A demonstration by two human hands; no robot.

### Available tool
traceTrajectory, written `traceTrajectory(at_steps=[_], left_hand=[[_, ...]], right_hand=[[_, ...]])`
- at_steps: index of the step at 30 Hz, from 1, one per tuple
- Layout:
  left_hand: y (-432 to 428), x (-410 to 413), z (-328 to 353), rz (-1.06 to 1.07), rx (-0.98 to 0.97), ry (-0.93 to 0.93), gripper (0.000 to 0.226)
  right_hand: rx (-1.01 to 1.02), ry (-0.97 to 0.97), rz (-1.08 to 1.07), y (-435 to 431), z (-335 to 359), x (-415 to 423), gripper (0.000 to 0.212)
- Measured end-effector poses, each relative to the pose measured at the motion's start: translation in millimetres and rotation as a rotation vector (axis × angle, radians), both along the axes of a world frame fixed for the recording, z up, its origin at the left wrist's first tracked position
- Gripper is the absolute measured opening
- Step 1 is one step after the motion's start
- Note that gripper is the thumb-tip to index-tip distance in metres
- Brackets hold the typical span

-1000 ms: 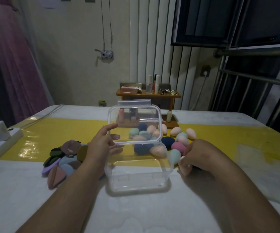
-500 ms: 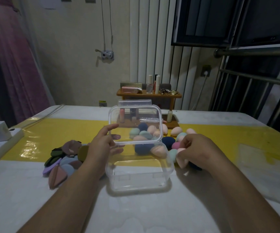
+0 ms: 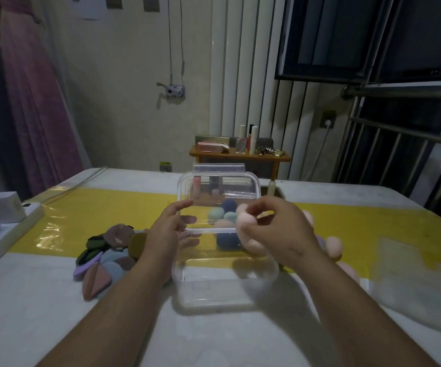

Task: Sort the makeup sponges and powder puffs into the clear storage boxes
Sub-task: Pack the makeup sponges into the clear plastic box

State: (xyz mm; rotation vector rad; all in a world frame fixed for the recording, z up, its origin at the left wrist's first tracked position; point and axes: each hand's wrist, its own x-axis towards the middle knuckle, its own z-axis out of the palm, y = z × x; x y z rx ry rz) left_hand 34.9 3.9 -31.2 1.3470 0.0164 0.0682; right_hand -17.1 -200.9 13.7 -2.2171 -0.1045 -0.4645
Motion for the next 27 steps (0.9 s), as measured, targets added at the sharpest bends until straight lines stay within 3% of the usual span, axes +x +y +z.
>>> traceTrajectory(at_steps=[7, 14, 27], left_hand=[[0.3, -4.3, 2.1, 0.007, -0.014, -0.021, 0.054], [-0.3, -9.0, 6.2, 0.003, 0.015, -0.025, 0.051], [-1.6, -11.4, 3.6, 0.05, -0.062, -0.011, 0.049]], right_hand=[[-0.184, 0.13, 0.269, 48.3, -6.3, 10.4, 0.033], [-0.302, 0.164, 0.191, 52.9, -20.3, 12.0, 0.026], [-0.356, 0.185, 0.322, 61.8, -20.3, 13.2, 0.018]])
